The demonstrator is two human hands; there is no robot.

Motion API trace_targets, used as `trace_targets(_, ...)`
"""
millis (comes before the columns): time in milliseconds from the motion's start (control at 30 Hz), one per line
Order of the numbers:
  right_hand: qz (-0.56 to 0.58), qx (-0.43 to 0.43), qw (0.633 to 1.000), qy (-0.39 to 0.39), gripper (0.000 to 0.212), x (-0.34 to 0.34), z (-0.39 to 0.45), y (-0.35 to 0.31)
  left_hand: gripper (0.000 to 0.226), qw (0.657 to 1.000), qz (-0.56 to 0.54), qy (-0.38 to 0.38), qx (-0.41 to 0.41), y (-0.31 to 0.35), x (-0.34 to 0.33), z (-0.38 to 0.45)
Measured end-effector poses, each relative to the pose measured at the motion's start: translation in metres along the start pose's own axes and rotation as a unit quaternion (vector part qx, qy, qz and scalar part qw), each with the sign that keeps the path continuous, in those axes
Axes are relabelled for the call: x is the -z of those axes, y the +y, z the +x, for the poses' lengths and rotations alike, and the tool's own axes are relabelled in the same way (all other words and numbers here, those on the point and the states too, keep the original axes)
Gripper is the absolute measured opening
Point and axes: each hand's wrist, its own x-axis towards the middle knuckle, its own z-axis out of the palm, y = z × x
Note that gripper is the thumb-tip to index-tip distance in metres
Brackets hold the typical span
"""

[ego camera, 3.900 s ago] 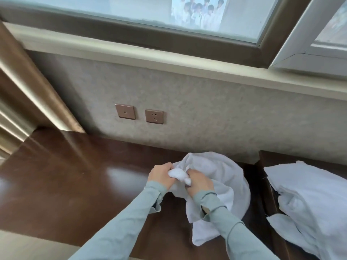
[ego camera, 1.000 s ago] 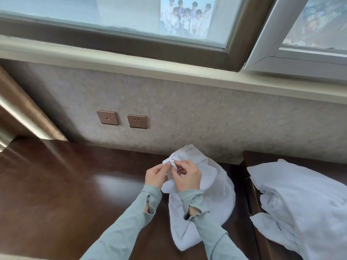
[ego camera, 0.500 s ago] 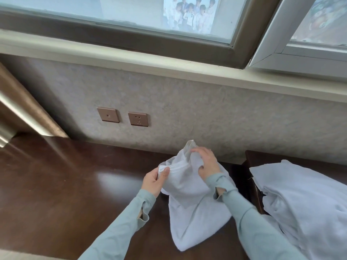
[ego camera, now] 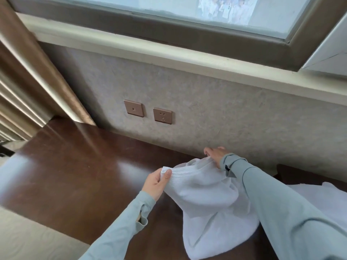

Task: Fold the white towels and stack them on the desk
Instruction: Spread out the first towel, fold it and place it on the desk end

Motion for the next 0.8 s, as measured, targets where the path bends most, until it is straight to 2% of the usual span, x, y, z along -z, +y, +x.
trace_targets(100, -0.001, -0.027, 0.999, 0.039, 0.050, -0.007, 0.004, 0.016, 0.018, 1.000, -0.011, 0.012, 0.011, 0.000, 0.004, -0.001)
trace_targets(200, 0.046, -0.041, 0.993, 0.099, 0.039, -0.007, 0.003, 0.030, 0.020, 1.000, -0.013, 0.019, 0.020, -0.003, 0.005, 0.002)
trace_targets(267, 0.046, -0.013, 0.997, 0.058, 0.038, -0.011, 0.004, 0.037, 0.026, 0.999, -0.022, 0.008, 0.031, -0.004, 0.005, 0.003)
trace_targets(333, -0.004, 0.016, 1.000, 0.012, 0.052, -0.017, 0.007, 0.043, 0.044, 0.999, -0.041, 0.009, 0.030, -0.007, 0.005, 0.004)
trace_targets(367, -0.028, 0.021, 0.999, 0.002, 0.059, -0.018, 0.008, 0.044, 0.044, 0.999, -0.039, 0.013, 0.034, -0.006, 0.004, 0.004)
trace_targets(400, -0.043, 0.020, 0.999, -0.004, 0.062, -0.017, 0.009, 0.045, 0.033, 0.999, -0.033, 0.013, 0.039, -0.006, 0.003, 0.005)
trace_targets(433, -0.055, 0.023, 0.998, -0.009, 0.060, -0.014, 0.009, 0.045, 0.022, 0.999, -0.022, 0.012, 0.044, -0.006, 0.003, 0.006)
trace_targets(533, -0.094, 0.030, 0.995, -0.006, 0.047, -0.009, 0.009, 0.048, 0.020, 0.998, -0.004, 0.021, 0.050, -0.005, 0.004, 0.005)
trace_targets(633, -0.119, 0.006, 0.993, 0.000, 0.053, -0.014, 0.005, 0.054, 0.020, 0.998, 0.005, 0.038, 0.054, -0.007, 0.009, 0.004)
trace_targets(700, -0.103, -0.016, 0.995, -0.004, 0.047, -0.016, 0.001, 0.059, 0.026, 0.997, 0.007, 0.036, 0.063, -0.010, 0.010, 0.002)
trace_targets(800, -0.081, -0.061, 0.993, -0.060, 0.047, -0.016, -0.002, 0.063, 0.048, 0.998, 0.013, 0.023, 0.064, -0.009, 0.011, 0.000)
